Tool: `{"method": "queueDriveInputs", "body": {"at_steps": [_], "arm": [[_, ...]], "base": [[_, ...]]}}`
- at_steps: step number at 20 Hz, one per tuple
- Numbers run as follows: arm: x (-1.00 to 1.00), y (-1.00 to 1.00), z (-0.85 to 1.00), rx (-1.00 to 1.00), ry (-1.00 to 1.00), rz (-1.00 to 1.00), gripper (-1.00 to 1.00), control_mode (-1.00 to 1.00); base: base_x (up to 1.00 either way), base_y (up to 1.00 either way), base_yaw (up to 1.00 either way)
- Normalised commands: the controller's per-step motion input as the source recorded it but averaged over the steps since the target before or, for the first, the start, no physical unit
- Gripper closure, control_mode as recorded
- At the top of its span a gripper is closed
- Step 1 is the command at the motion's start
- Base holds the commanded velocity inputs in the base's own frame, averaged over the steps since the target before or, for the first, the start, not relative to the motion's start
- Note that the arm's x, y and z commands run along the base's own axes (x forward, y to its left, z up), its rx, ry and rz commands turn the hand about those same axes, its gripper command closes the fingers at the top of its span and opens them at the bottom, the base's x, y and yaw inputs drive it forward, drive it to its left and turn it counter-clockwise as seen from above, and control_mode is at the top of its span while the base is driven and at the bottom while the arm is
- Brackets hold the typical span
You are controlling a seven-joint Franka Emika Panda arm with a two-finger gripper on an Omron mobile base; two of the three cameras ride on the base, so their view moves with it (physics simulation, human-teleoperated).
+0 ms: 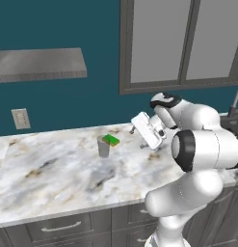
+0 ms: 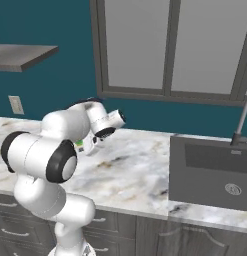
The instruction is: Move the glass cup from next to the sink to the open cabinet. Then, move the bowl with the lemon wedge to the fridge to clear the area for faucet cleaning.
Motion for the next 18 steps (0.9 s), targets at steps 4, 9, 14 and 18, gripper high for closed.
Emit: {"method": "queueDriveInputs", "body": {"at_steps": [4,9,14,18], "arm": [[0.0,0.53,-0.23,0.33,0.0,-0.27,-1.0,-1.0],[0.0,0.54,-0.23,0.21,0.08,-0.2,-1.0,-1.0],[0.1,0.01,-0.06,0.0,0.17,0.0,-1.0,-1.0],[0.5,0.18,0.03,0.01,0.39,0.0,-1.0,-1.0]], "base": [[0.0,0.0,0.0],[0.0,0.0,0.0],[0.0,0.0,0.0],[0.0,0.0,0.0]]}}
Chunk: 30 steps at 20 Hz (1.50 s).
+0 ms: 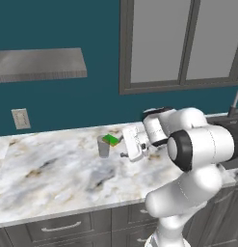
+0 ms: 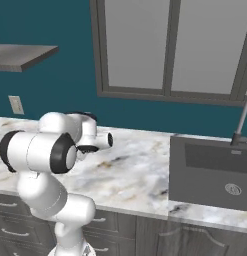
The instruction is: Move the glass cup from next to the sink to the open cabinet. Then, move the bowl with the lemon wedge to the fridge to clear the area for faucet cleaning.
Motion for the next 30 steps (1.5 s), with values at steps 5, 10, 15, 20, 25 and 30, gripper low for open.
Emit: {"method": "queueDriveInputs", "body": {"at_steps": [5,10,15,20,25,30], "arm": [[0.51,0.01,0.15,0.07,0.5,0.0,-1.0,-1.0],[0.0,0.0,-0.11,0.0,0.04,0.0,-1.0,-1.0],[0.02,0.0,-0.2,0.0,0.05,0.0,-1.0,-1.0],[0.11,0.08,-0.19,0.0,0.04,0.0,-1.0,-1.0],[0.16,0.17,-0.12,0.0,0.04,0.0,-1.0,-1.0],[0.15,0.22,-0.1,0.0,0.05,0.0,-1.0,-1.0]], "base": [[0.0,0.0,0.0],[0.0,0.0,0.0],[0.0,0.0,0.0],[0.0,0.0,0.0],[0.0,0.0,0.0],[0.0,0.0,0.0]]}}
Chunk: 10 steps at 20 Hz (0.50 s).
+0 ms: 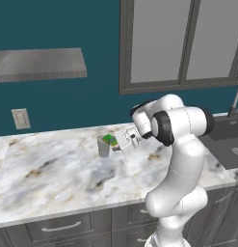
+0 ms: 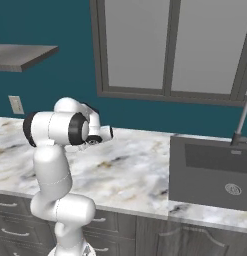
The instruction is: Move the glass cup from next to the sink to the open cabinet. Then, move the bowl with the lemon wedge to the fridge to clear the area for faucet cleaning.
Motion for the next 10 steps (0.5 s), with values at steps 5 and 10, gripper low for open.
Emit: {"method": "queueDriveInputs", "body": {"at_steps": [5,10], "arm": [[0.13,0.18,-0.06,0.0,0.05,0.0,-1.0,-1.0],[0.1,0.16,-0.02,0.0,0.04,0.0,-1.0,-1.0]], "base": [[0.0,0.0,0.0],[0.0,0.0,0.0]]}}
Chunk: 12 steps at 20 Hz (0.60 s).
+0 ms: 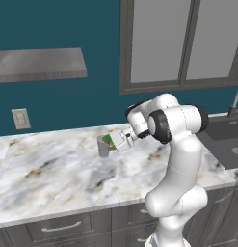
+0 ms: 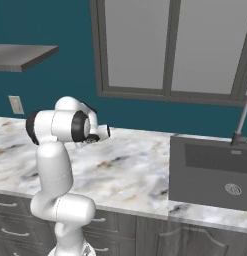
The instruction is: Move the glass cup from next to the sink to the open cabinet. Then, move the bowl with the lemon wedge to the fridge to clear the area for faucet cleaning.
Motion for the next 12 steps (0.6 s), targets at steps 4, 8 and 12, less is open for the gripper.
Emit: {"method": "queueDriveInputs", "body": {"at_steps": [4,8,12], "arm": [[0.06,0.0,0.0,0.0,0.0,-0.03,-1.0,-1.0],[0.11,0.0,0.0,0.0,0.0,-0.04,-1.0,-1.0],[0.15,0.0,-0.03,0.0,0.01,-0.02,-1.0,-1.0]], "base": [[0.0,0.0,0.0],[0.0,0.0,0.0],[0.0,0.0,0.0]]}}
